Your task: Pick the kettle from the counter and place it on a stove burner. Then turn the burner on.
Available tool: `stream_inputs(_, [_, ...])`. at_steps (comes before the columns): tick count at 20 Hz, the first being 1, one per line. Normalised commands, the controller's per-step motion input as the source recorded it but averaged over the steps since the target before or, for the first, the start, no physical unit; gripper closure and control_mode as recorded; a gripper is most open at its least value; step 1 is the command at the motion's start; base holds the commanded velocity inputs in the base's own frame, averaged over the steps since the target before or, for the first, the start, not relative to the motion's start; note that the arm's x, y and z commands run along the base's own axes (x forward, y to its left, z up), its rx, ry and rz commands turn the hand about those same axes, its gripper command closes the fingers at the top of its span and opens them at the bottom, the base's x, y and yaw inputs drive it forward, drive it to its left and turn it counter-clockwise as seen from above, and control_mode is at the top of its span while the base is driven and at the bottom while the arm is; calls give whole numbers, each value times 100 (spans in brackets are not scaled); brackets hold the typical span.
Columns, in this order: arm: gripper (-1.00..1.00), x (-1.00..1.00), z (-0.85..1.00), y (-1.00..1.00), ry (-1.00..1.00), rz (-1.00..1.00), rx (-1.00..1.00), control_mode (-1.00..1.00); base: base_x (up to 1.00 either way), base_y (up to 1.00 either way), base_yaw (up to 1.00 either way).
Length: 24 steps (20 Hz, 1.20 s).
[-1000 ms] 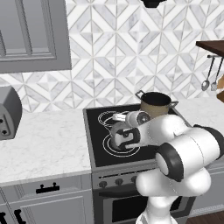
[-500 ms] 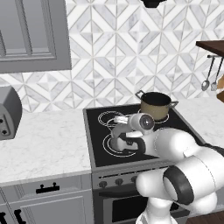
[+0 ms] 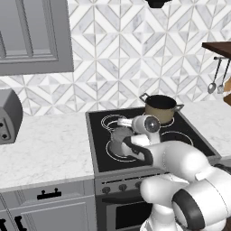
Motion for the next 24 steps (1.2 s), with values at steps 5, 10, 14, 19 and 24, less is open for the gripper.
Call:
stream_inputs(5, [-100,-2,-1,0,-2,0,-2,-100,0,0,0])
stream_inputs(10, [-100,0,-7,0,-5,0,-4,-100,0,0,0])
stream_inputs(14, [-100,-35,0,0,-1,0,0,-100,0,0,0])
stream_inputs(19, [-100,-79,18,0,2,0,0,-100,0,0,0])
stream_inputs(24, [-100,-96,3,6,14,0,-1,-100,0,0,0])
